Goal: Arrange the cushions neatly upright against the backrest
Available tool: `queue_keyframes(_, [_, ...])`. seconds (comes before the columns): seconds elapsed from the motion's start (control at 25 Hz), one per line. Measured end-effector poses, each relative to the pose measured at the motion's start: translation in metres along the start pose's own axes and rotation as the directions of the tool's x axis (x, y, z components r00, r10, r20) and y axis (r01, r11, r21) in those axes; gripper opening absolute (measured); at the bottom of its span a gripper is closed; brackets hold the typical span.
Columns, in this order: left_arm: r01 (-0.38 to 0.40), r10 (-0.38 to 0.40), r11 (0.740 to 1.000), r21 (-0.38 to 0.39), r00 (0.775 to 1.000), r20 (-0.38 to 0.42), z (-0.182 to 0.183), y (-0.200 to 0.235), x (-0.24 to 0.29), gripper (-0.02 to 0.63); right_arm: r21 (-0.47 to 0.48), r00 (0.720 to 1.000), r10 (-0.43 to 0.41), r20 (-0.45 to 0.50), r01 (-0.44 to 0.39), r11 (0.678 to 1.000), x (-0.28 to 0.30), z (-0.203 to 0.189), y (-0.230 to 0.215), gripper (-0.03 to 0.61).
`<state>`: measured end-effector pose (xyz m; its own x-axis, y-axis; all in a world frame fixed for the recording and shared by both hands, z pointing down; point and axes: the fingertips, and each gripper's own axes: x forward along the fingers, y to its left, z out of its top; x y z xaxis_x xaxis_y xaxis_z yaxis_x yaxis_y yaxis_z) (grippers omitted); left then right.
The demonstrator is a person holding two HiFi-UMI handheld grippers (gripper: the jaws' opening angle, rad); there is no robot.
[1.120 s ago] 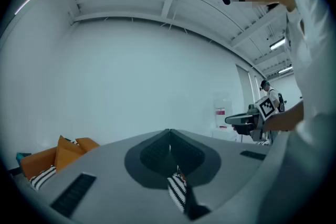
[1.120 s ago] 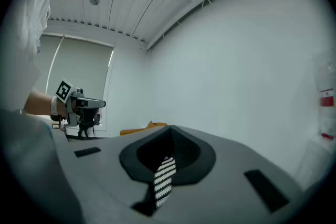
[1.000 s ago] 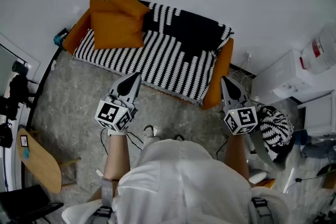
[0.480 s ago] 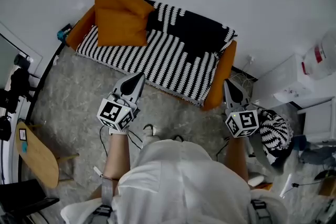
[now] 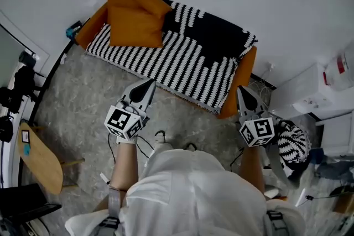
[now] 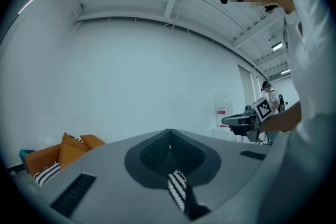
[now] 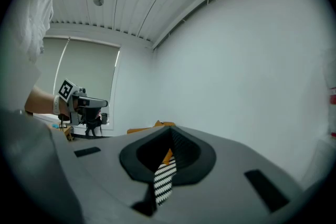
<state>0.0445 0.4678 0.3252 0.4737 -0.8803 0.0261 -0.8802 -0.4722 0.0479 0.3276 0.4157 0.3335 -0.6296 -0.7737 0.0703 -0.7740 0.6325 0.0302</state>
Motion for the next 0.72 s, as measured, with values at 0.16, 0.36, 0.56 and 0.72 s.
queue_keyframes(0.16, [-0.009,0.009,1.0,0.001,1.0,0.0,0.0,0.021,-0.012,0.015,0.015,0.999,0.033,0.019,-0.034,0.999,0.02,0.007,0.017,0.006])
queue_keyframes(0.36, [-0.031,0.031,0.999,0.004,1.0,0.002,0.005,0.063,-0.028,0.015,-0.014,0.997,0.075,0.005,-0.075,0.997,0.06,0.015,0.046,0.006])
queue_keyframes(0.56, [-0.053,0.053,0.999,0.008,0.999,0.011,0.01,0.115,-0.044,0.015,-0.029,0.995,0.092,0.024,-0.091,0.995,0.107,0.029,0.075,0.008])
queue_keyframes(0.72, [-0.062,0.062,0.998,0.007,0.998,0.016,0.008,0.155,-0.055,0.015,-0.037,0.994,0.099,0.036,-0.097,0.995,0.142,0.034,0.101,0.008])
